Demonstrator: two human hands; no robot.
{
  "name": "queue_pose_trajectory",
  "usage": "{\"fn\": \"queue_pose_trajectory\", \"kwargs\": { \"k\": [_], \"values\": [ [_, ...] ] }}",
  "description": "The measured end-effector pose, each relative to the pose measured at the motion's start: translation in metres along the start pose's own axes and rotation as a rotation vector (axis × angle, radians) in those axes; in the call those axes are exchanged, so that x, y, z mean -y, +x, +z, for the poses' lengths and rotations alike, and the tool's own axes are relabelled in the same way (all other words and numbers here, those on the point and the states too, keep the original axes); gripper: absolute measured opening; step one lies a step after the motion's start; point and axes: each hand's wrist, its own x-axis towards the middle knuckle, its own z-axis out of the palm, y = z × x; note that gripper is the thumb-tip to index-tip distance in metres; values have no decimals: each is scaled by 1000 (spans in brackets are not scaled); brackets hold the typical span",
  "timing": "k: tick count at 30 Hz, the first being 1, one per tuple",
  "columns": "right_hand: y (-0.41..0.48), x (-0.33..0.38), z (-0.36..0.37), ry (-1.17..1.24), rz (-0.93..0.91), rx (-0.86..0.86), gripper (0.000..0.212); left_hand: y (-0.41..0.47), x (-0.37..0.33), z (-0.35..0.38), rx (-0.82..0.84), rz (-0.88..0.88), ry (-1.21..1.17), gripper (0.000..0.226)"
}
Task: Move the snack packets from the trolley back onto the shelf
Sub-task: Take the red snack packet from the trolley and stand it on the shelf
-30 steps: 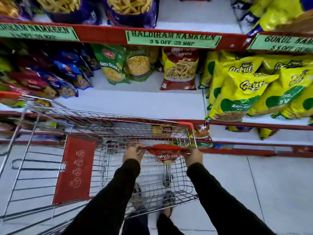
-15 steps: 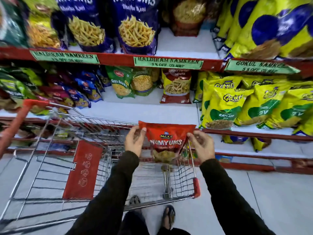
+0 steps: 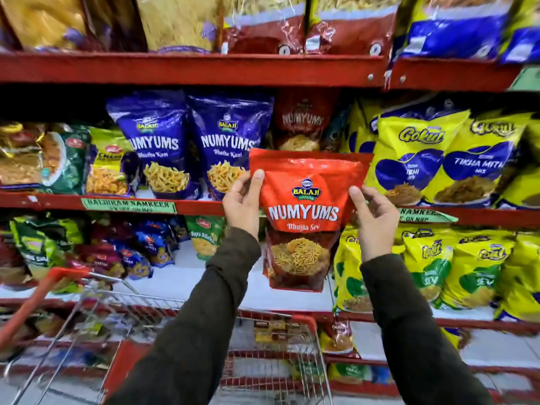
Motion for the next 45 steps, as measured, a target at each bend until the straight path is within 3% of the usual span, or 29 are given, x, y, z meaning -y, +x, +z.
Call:
{"fn": "queue_pose_trajectory", "kwargs": {
  "k": [3,6,9,18,22,28,32,35,39,42,45],
  "values": [
    [44,14,9,6,-25,-16,5,24,-14,38,36,-35,-82,8],
    [82,23,18,-2,-12,0,20,44,-20,68,58,-134,-232,10],
    [115,25,25,-52,10,20,26,63,-19,91,25,-177,-289,24],
    [198,4,62,-102,51,19,32,126,-17,144,-2,-261,-125,18],
    [217,-5,87,-143,77,-20,25,151,-4,155,-78,-314,-205,42],
    [238,-27,110,-82,139,-76,24,164,9,167,-158,-248,-260,43],
    [248,-46,111,-175,130,-23,26,169,13,157,-117,-241,-52,44],
    [234,-47,106,-175,235,114,39,177,26,146,-68,-268,140,65],
    [201,-62,92,-61,373,302,55,195,91,132,18,-358,202,118],
    [195,-95,81,-51,501,362,101,179,116,120,134,-403,271,105],
    [207,-134,68,-31,542,356,105,163,115,106,168,-392,326,97]
  ]
}}
